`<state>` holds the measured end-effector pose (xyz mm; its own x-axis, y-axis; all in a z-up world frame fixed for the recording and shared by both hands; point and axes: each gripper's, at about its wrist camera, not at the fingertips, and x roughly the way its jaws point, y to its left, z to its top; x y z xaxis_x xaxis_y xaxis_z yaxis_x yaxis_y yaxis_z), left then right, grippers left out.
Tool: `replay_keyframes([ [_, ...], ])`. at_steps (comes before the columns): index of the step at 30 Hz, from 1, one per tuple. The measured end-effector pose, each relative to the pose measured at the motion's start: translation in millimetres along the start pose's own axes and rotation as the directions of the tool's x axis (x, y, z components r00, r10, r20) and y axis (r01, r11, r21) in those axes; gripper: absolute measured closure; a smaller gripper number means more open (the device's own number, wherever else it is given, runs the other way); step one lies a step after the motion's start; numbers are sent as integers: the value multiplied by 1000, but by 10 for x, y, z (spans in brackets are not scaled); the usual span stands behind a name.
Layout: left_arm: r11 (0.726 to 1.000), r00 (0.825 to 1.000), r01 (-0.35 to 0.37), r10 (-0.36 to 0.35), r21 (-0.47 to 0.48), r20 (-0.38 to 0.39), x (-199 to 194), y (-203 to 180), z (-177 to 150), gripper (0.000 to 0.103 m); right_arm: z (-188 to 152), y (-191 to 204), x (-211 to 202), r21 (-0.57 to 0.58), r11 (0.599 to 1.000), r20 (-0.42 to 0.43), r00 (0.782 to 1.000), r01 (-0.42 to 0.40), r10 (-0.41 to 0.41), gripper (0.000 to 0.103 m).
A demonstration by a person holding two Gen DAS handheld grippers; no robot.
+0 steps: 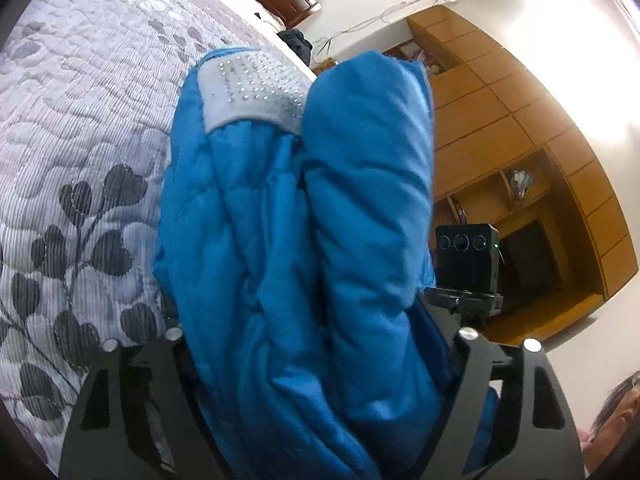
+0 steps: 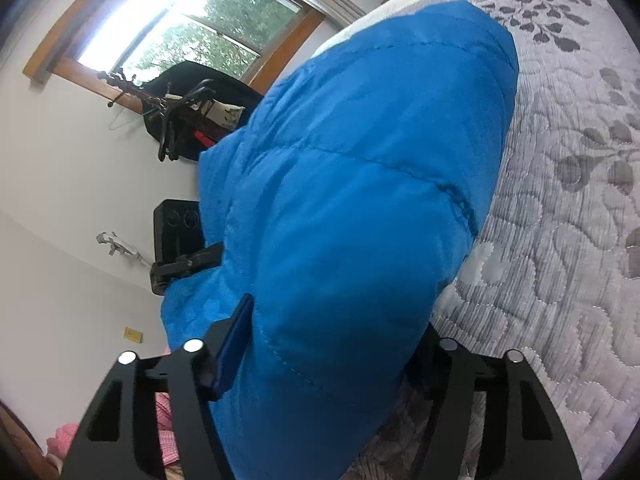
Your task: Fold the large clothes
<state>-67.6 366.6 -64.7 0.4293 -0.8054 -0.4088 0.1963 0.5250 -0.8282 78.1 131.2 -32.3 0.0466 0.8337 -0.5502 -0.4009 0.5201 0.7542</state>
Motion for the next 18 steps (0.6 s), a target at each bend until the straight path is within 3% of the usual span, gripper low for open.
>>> replay_keyframes([
  [5, 1000, 1000, 15, -15, 27, 12, 126, -249, -22, 38, -3, 41, -253, -27, 1000, 40, 999, 14, -13, 44],
  [18, 988, 994, 104, -101, 112, -31, 1051, -1099, 390, 39, 115, -38, -1446, -37, 989, 176, 975, 144, -135, 44],
])
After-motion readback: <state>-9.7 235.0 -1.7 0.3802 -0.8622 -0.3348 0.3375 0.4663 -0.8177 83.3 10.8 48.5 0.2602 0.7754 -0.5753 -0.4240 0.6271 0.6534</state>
